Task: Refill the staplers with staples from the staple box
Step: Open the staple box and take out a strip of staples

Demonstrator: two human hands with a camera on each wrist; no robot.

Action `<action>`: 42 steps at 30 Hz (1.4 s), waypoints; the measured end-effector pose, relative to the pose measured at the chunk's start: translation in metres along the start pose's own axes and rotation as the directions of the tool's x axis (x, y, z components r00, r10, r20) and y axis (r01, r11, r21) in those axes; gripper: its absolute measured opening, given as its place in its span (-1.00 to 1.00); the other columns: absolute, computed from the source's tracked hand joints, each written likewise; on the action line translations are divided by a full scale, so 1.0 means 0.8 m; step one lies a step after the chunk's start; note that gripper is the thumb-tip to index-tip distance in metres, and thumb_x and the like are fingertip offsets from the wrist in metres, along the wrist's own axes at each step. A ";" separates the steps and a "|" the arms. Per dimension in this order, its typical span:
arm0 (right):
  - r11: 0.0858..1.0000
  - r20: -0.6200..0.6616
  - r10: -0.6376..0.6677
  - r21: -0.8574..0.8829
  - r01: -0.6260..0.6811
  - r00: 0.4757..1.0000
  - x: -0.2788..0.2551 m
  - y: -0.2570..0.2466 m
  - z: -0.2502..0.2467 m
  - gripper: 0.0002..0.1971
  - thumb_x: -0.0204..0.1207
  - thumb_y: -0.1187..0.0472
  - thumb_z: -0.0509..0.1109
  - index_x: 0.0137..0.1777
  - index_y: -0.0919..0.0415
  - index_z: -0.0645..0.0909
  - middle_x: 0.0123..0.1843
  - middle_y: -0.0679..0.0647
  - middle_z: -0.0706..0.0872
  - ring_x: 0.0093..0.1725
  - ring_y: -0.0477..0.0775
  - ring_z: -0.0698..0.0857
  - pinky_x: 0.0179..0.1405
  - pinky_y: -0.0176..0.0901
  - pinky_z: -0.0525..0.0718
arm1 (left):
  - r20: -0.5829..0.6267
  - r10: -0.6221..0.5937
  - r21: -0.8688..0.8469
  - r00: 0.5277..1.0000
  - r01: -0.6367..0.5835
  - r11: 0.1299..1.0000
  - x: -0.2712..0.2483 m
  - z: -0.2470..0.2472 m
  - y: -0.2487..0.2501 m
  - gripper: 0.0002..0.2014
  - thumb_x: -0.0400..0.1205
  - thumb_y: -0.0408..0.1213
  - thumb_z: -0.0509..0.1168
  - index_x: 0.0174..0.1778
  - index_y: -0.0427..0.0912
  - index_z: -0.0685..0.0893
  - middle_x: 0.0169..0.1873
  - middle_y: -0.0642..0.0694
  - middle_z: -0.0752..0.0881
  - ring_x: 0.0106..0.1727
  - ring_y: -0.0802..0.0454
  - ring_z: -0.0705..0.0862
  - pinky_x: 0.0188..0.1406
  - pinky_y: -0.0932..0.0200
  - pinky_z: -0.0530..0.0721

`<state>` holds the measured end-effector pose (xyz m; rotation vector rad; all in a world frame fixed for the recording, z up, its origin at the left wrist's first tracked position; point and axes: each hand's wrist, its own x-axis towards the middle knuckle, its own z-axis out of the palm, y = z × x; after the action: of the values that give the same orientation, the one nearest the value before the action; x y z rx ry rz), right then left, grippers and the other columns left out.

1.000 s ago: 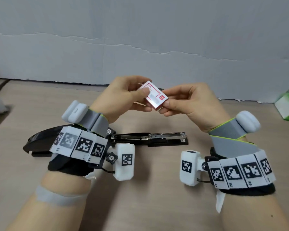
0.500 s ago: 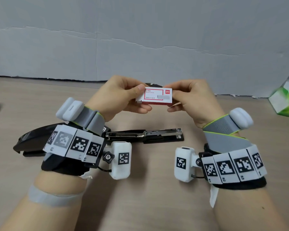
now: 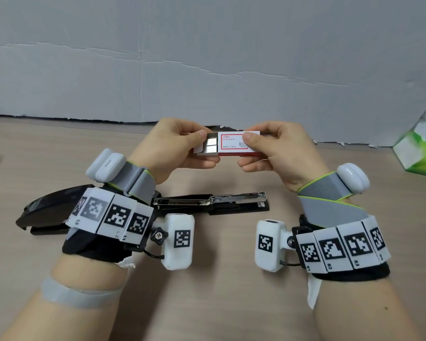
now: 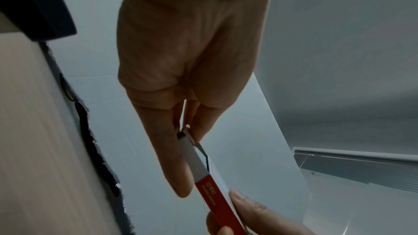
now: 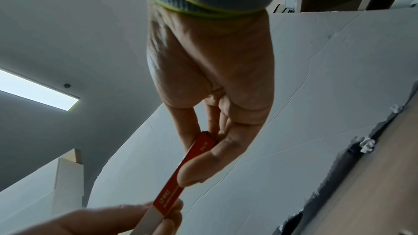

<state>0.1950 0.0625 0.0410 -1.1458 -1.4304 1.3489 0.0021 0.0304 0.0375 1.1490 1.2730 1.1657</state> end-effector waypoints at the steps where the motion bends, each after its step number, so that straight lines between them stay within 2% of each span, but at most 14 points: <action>1: 1.000 -0.005 0.004 0.000 -0.004 1.000 0.001 0.001 -0.001 -0.95 0.62 0.33 0.39 0.02 0.31 0.63 -0.20 0.23 0.79 -0.48 0.12 0.78 -0.47 -0.15 0.81 | -0.003 -0.009 -0.004 1.000 0.009 1.000 0.000 0.000 0.001 -0.77 0.75 -0.45 0.18 0.13 -0.55 0.67 0.02 -0.50 0.76 -0.11 -0.37 0.83 -0.15 -0.03 0.84; 10: 0.998 -0.008 0.016 -0.054 -0.016 1.000 0.004 0.005 0.000 -0.75 0.56 0.38 0.41 0.23 0.32 0.64 0.00 0.26 0.79 -0.30 0.15 0.81 -0.39 -0.02 0.84 | -0.008 0.017 0.024 1.000 -0.017 1.000 0.000 0.007 0.000 -0.80 0.62 -0.61 0.28 0.13 -0.49 0.70 0.00 -0.45 0.77 -0.14 -0.25 0.85 -0.07 0.04 0.83; 14: 0.997 -0.011 0.000 -0.079 0.000 1.000 0.004 0.007 0.001 -0.83 0.49 0.39 0.50 0.06 0.28 0.69 -0.02 0.26 0.79 -0.29 0.10 0.83 -0.38 -0.03 0.84 | 0.010 0.014 -0.025 1.000 -0.014 1.000 0.002 0.007 0.001 -0.74 0.66 -0.63 0.13 0.17 -0.47 0.66 -0.09 -0.36 0.75 -0.22 -0.09 0.81 0.01 -0.04 0.82; 16: 0.998 -0.006 0.001 -0.063 -0.001 1.000 0.004 0.008 -0.002 -0.85 0.49 0.40 0.51 0.04 0.31 0.70 -0.07 0.25 0.80 -0.31 0.08 0.83 -0.40 -0.08 0.82 | 0.042 -0.006 -0.093 0.999 0.009 0.996 0.002 0.005 0.003 -0.70 0.67 -0.63 0.08 0.24 -0.48 0.63 -0.08 -0.43 0.74 -0.17 -0.15 0.81 0.02 -0.07 0.82; 18: 0.999 0.004 0.012 -0.032 -0.012 1.000 0.003 0.008 -0.005 -0.83 0.49 0.39 0.51 0.07 0.33 0.70 -0.09 0.24 0.81 -0.31 0.09 0.82 -0.44 -0.14 0.80 | 0.088 -0.012 -0.167 0.996 0.026 0.986 0.001 0.001 0.005 -0.68 0.68 -0.63 0.09 0.31 -0.48 0.59 0.12 -0.54 0.71 -0.03 -0.25 0.80 0.01 -0.07 0.82; 23: 0.997 0.044 0.036 0.074 -0.039 0.998 0.004 0.005 -0.010 -0.81 0.50 0.37 0.49 0.10 0.35 0.68 -0.11 0.23 0.81 -0.30 0.11 0.82 -0.46 -0.21 0.74 | 0.107 0.037 -0.264 0.994 -0.007 0.964 0.002 -0.005 0.001 -0.67 0.72 -0.62 0.10 0.34 -0.35 0.60 0.12 -0.38 0.76 -0.03 -0.24 0.82 -0.04 0.01 0.83; 27: 0.994 0.027 0.025 0.102 -0.028 0.999 0.007 0.006 -0.011 -0.76 0.51 0.40 0.48 0.16 0.41 0.66 -0.10 0.26 0.80 -0.33 0.09 0.80 -0.43 -0.22 0.75 | -0.049 0.082 -0.154 0.995 -0.089 0.984 0.005 -0.002 -0.003 -0.88 0.62 -0.61 0.30 0.02 -0.39 0.65 -0.06 -0.33 0.73 -0.28 -0.09 0.82 -0.22 0.13 0.82; 30: 0.994 0.010 0.028 0.104 -0.029 1.000 0.009 0.008 -0.012 -0.78 0.50 0.41 0.48 0.14 0.40 0.67 -0.10 0.28 0.79 -0.34 0.10 0.80 -0.44 -0.23 0.74 | -0.124 0.159 -0.013 0.979 -0.162 0.987 0.007 0.000 -0.006 -0.89 0.57 -0.59 0.39 -0.04 -0.38 0.64 -0.05 -0.35 0.69 -0.35 -0.09 0.79 -0.20 0.03 0.84; 34: 0.999 0.022 0.014 0.050 -0.015 1.000 0.008 0.009 -0.013 -0.85 0.47 0.43 0.51 0.02 0.29 0.69 -0.14 0.24 0.80 -0.33 0.13 0.78 -0.46 -0.23 0.74 | -0.116 0.295 0.270 0.948 -0.256 0.928 0.007 0.001 -0.002 -0.83 0.58 -0.36 0.40 0.02 -0.03 0.77 0.04 0.01 0.79 -0.17 0.00 0.79 0.05 -0.09 0.80; 36: 1.000 0.066 0.000 0.025 -0.002 0.998 0.006 0.008 -0.012 -0.77 0.43 0.46 0.52 0.05 0.27 0.68 -0.17 0.22 0.79 -0.36 0.13 0.76 -0.49 -0.22 0.71 | -0.026 0.272 0.315 0.962 -0.251 0.915 0.005 0.002 0.001 -0.76 0.60 -0.23 0.41 0.17 0.09 0.74 0.10 0.05 0.79 0.01 0.00 0.80 0.15 -0.04 0.73; 38: 1.000 0.091 0.001 0.009 -0.001 0.996 0.004 0.007 -0.010 -0.64 0.39 0.47 0.56 0.17 0.28 0.63 -0.18 0.22 0.80 -0.39 0.13 0.75 -0.49 -0.18 0.68 | 0.094 0.191 0.347 0.977 -0.212 0.914 0.001 0.007 0.001 -0.71 0.64 -0.18 0.40 0.29 0.00 0.68 0.04 -0.06 0.83 0.00 -0.11 0.80 0.04 -0.05 0.73; 39: 1.000 0.086 0.001 -0.003 -0.001 0.996 0.004 0.007 -0.008 -0.57 0.36 0.45 0.59 0.21 0.28 0.60 -0.18 0.23 0.81 -0.38 0.14 0.76 -0.48 -0.15 0.66 | 0.147 0.149 0.360 0.978 -0.193 0.913 -0.001 0.010 0.000 -0.69 0.64 -0.16 0.40 0.30 -0.06 0.68 -0.04 -0.12 0.85 -0.11 -0.18 0.79 -0.15 -0.07 0.72; 40: 1.000 0.073 0.002 -0.013 -0.001 0.997 0.004 0.007 -0.007 -0.52 0.33 0.44 0.62 0.25 0.29 0.58 -0.18 0.26 0.82 -0.36 0.14 0.75 -0.47 -0.13 0.65 | 0.186 0.115 0.364 0.976 -0.177 0.914 -0.003 0.013 0.000 -0.70 0.64 -0.16 0.40 0.28 -0.10 0.69 -0.14 -0.16 0.85 -0.24 -0.17 0.77 -0.36 0.03 0.68; 42: 1.000 0.037 0.003 -0.011 -0.002 0.999 0.004 0.008 -0.004 -0.44 0.30 0.42 0.65 0.28 0.29 0.54 -0.17 0.33 0.81 -0.37 0.16 0.74 -0.46 -0.10 0.66 | 0.217 0.077 0.345 0.973 -0.150 0.927 -0.005 0.015 0.000 -0.75 0.64 -0.21 0.40 0.20 -0.18 0.74 -0.29 -0.19 0.83 -0.35 -0.09 0.76 -0.52 0.20 0.59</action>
<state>0.1977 0.0665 0.0344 -1.1357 -1.4648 1.3716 0.0143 0.0265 0.0378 1.5877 1.3083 0.8908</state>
